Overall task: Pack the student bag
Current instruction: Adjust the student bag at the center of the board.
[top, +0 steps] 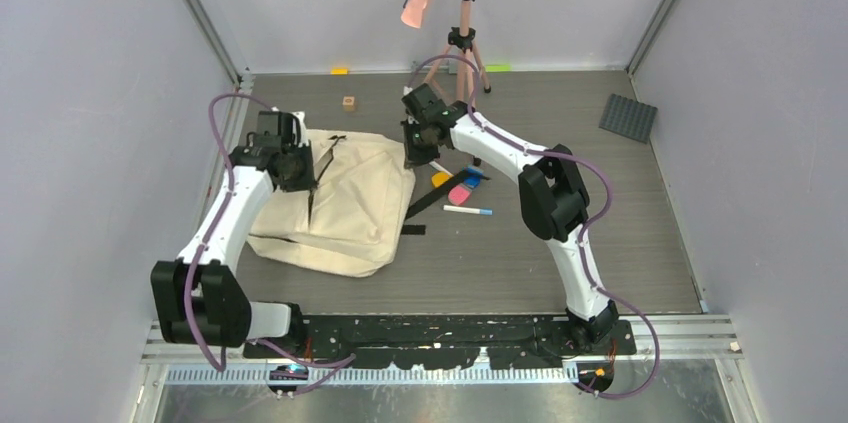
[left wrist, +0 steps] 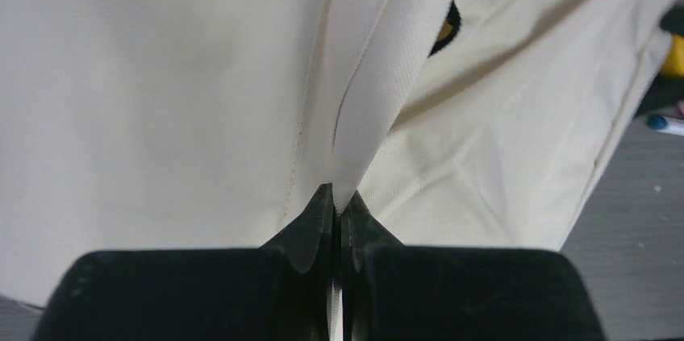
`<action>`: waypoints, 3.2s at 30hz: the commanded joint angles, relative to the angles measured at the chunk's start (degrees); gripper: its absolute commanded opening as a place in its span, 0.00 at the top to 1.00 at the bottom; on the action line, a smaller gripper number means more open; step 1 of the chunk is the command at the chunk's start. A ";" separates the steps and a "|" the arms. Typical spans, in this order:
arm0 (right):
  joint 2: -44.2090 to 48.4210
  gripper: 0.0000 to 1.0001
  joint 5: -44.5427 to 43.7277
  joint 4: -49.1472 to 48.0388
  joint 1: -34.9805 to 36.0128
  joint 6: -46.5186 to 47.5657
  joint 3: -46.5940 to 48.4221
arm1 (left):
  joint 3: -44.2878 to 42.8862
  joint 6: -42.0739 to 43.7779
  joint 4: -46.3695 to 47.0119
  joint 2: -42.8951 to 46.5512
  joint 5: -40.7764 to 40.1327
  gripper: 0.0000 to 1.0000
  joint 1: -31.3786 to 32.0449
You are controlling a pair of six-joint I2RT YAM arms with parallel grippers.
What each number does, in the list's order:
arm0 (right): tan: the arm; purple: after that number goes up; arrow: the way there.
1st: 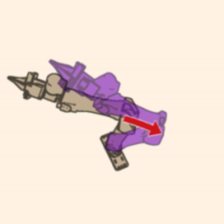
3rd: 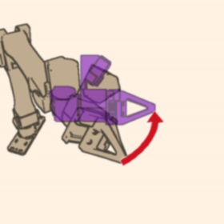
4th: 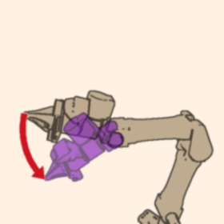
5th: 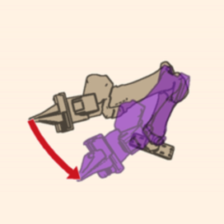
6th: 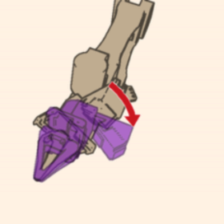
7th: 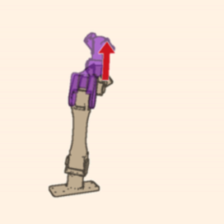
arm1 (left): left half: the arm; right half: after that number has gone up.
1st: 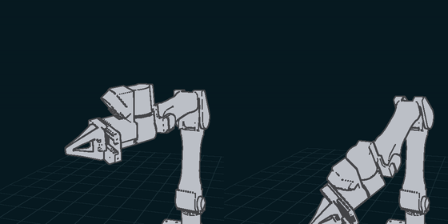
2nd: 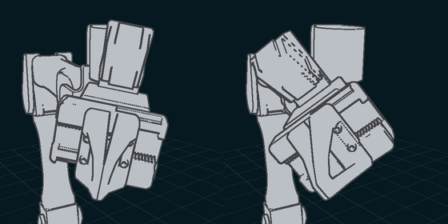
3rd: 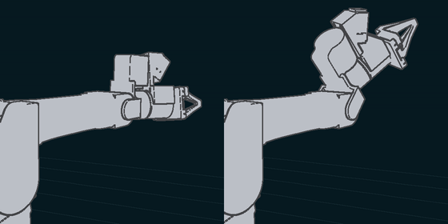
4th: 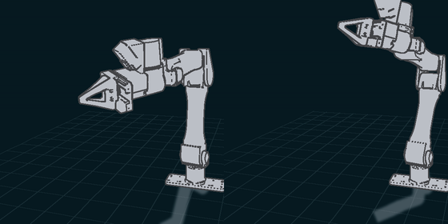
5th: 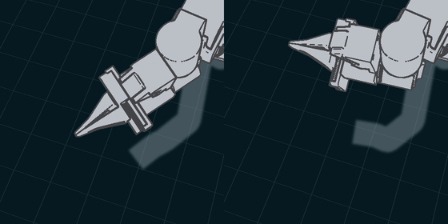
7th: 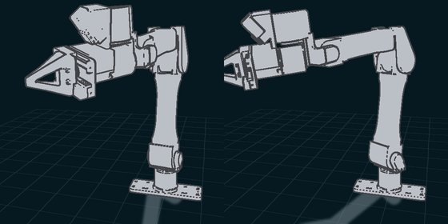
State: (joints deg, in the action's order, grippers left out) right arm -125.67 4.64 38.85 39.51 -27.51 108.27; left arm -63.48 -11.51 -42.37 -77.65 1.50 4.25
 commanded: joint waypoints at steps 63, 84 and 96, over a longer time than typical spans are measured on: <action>0.24 0.37 -25.81 5.59 31.24 18.32 -0.66 | 23.76 -21.93 0.40 21.82 7.72 1.00 -6.64; 18.69 0.99 -38.36 -2.95 25.89 11.14 -6.02 | 24.20 -21.78 1.06 21.97 6.21 1.00 -8.05; 30.45 1.00 -33.41 -15.04 23.19 6.01 -19.42 | 24.20 -22.17 2.43 21.35 5.29 1.00 -8.28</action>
State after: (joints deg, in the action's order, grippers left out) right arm -102.24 -24.60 26.13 66.08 -20.40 88.53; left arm -39.38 -36.32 -39.24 -56.05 16.32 -2.39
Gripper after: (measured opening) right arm 0.031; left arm 0.042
